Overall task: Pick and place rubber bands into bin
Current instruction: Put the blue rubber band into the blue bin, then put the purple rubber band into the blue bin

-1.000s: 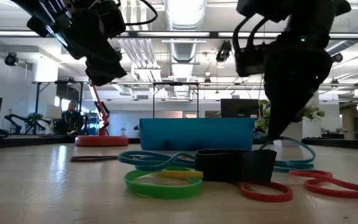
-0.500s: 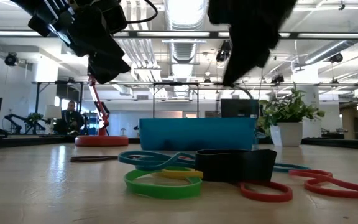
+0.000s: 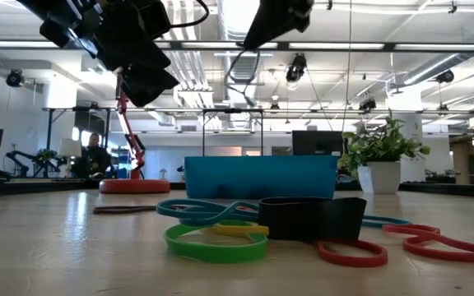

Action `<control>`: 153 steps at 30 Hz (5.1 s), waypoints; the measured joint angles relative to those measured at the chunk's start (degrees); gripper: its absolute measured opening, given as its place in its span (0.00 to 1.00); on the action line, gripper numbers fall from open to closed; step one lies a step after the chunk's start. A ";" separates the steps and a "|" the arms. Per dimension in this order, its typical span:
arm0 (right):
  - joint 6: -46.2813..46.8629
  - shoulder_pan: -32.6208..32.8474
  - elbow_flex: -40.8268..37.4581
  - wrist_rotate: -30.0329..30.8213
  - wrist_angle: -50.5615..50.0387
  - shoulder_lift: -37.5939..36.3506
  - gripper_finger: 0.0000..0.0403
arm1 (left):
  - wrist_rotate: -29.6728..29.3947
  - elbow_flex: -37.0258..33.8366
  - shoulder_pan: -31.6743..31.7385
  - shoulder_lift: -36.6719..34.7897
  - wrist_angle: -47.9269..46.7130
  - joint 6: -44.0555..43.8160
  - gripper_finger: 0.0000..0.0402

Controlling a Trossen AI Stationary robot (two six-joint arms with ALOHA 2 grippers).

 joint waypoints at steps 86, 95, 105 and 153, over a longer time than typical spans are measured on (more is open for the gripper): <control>25.35 10.45 -26.89 -12.36 1.59 -7.60 0.35 | -16.10 4.20 -9.37 20.41 -7.91 10.72 0.37; 41.34 18.03 -34.30 -3.00 3.28 -15.10 0.33 | -16.99 5.61 -9.47 20.46 -8.02 11.92 0.37; 47.74 20.39 -36.64 1.51 4.02 -17.75 0.33 | -12.81 5.46 -9.64 24.05 -5.58 13.76 0.37; 47.29 20.34 -36.53 1.42 7.76 -17.57 0.29 | -24.49 14.76 -9.99 28.61 -28.79 3.42 0.37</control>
